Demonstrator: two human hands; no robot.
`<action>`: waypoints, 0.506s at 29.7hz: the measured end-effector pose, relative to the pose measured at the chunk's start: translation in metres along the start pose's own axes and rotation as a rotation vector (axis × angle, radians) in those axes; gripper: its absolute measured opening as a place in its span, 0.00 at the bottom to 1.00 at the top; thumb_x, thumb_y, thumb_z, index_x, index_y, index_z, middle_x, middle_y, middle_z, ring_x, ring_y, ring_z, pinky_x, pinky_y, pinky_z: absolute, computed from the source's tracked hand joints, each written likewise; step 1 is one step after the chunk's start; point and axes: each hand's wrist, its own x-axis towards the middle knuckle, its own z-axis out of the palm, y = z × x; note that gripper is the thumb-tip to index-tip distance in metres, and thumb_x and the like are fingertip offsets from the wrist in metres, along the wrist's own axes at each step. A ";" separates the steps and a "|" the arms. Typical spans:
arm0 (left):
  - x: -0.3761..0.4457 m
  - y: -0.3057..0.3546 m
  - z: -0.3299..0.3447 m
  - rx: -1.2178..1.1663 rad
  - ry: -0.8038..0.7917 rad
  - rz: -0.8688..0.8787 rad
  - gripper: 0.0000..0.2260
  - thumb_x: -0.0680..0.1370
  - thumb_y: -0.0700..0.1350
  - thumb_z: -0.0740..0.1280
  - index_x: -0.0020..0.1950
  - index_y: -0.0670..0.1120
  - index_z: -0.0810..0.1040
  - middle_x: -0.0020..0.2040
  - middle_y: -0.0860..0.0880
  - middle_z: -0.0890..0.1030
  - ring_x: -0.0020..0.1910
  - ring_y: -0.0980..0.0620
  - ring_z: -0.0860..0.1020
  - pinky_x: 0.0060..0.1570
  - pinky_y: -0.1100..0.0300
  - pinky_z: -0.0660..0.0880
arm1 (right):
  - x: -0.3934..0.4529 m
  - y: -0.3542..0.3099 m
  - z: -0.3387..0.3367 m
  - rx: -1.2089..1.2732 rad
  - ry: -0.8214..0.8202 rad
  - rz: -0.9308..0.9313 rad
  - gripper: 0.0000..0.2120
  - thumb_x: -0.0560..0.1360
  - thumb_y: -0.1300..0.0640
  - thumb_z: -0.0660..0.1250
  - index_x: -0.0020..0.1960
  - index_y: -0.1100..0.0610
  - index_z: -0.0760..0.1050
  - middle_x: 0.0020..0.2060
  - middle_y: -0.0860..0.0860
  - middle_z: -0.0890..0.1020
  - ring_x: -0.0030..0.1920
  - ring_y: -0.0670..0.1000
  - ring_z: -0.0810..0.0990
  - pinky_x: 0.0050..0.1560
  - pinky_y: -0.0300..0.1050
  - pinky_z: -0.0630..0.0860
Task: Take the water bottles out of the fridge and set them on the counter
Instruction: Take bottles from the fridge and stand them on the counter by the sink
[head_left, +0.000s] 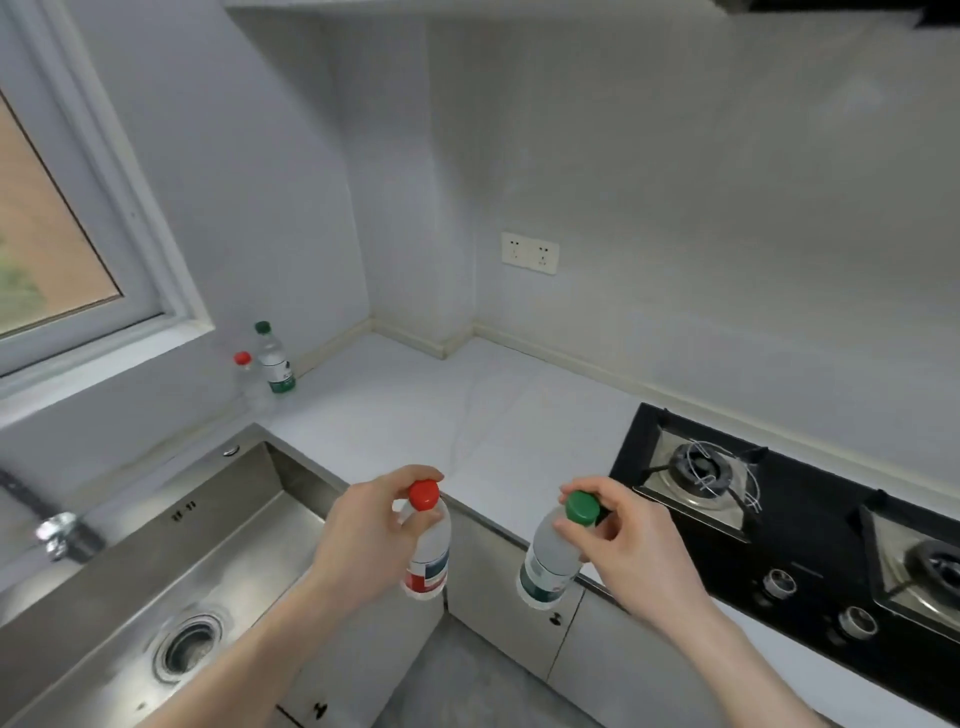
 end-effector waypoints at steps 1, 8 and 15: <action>0.006 -0.010 -0.009 0.009 0.018 -0.025 0.14 0.77 0.50 0.74 0.59 0.65 0.79 0.53 0.65 0.84 0.52 0.56 0.83 0.56 0.53 0.79 | 0.012 -0.006 0.011 0.003 -0.025 -0.021 0.11 0.74 0.47 0.77 0.53 0.36 0.79 0.45 0.43 0.86 0.34 0.50 0.82 0.45 0.57 0.82; 0.038 -0.050 -0.031 0.080 0.064 -0.097 0.14 0.77 0.49 0.74 0.60 0.62 0.80 0.50 0.63 0.83 0.48 0.56 0.81 0.52 0.55 0.79 | 0.078 -0.021 0.058 -0.029 -0.159 -0.047 0.12 0.74 0.49 0.77 0.52 0.36 0.79 0.42 0.43 0.86 0.33 0.46 0.82 0.43 0.51 0.82; 0.109 -0.092 -0.031 0.112 0.108 -0.210 0.14 0.75 0.49 0.77 0.59 0.60 0.80 0.49 0.60 0.82 0.48 0.55 0.79 0.49 0.59 0.76 | 0.175 -0.011 0.115 -0.052 -0.283 -0.085 0.11 0.73 0.49 0.78 0.51 0.37 0.80 0.40 0.40 0.85 0.34 0.45 0.82 0.41 0.46 0.80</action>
